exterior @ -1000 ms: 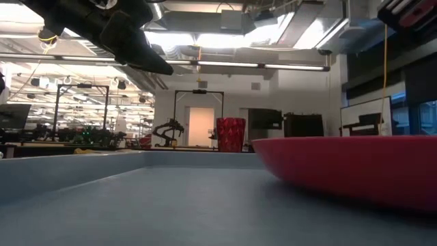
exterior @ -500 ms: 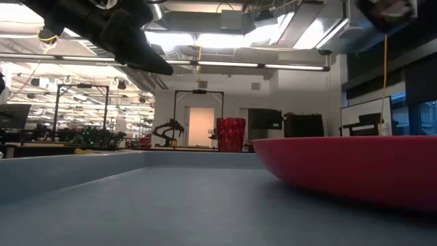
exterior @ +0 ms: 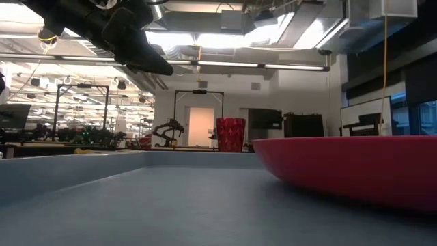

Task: Pick and place plate/cup/fork/spoon on tray
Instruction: Put the red cup on the serving tray to the top right of the plate

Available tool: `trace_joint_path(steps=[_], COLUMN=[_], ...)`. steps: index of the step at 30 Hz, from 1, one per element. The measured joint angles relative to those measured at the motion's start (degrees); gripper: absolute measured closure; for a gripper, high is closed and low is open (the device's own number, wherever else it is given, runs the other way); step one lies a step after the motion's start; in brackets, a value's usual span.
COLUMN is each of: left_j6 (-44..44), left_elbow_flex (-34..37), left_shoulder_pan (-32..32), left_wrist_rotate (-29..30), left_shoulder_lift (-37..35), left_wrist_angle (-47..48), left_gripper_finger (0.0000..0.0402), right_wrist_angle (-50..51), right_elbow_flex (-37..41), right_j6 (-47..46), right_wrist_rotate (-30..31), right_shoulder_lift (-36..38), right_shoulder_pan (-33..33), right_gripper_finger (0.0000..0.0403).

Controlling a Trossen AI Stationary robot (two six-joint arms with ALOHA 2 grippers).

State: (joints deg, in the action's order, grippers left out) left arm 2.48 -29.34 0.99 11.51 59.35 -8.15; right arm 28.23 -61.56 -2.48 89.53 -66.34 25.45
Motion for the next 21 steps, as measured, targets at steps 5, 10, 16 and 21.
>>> trace_joint_path(steps=[5, 10, 16, 21], left_j6=[0.0, 0.0, 0.0, 0.0], left_elbow_flex=[0.0, 0.0, 0.0, 0.0], left_shoulder_pan=[0.0, 0.0, 0.0, 0.0], left_wrist_rotate=[0.0, 0.0, 0.0, 0.0], left_shoulder_lift=[0.0, 0.0, 0.0, 0.0], left_wrist_angle=[0.0, 0.0, 0.0, 0.0], left_gripper_finger=[0.032, 0.032, 0.032, 0.032], right_wrist_angle=[-0.1, -6.6, -20.3, -27.6], right_elbow_flex=[0.0, 0.0, 0.0, 0.0], right_j6=[-3.4, 1.3, 7.2, 7.5], right_wrist_rotate=[-16.9, -36.6, -68.9, -82.6], right_shoulder_lift=[1.2, -1.8, -7.1, -12.8], right_shoulder_pan=[-14.4, -31.2, -45.3, -51.0], right_gripper_finger=[0.033, 0.033, 0.033, 0.033])
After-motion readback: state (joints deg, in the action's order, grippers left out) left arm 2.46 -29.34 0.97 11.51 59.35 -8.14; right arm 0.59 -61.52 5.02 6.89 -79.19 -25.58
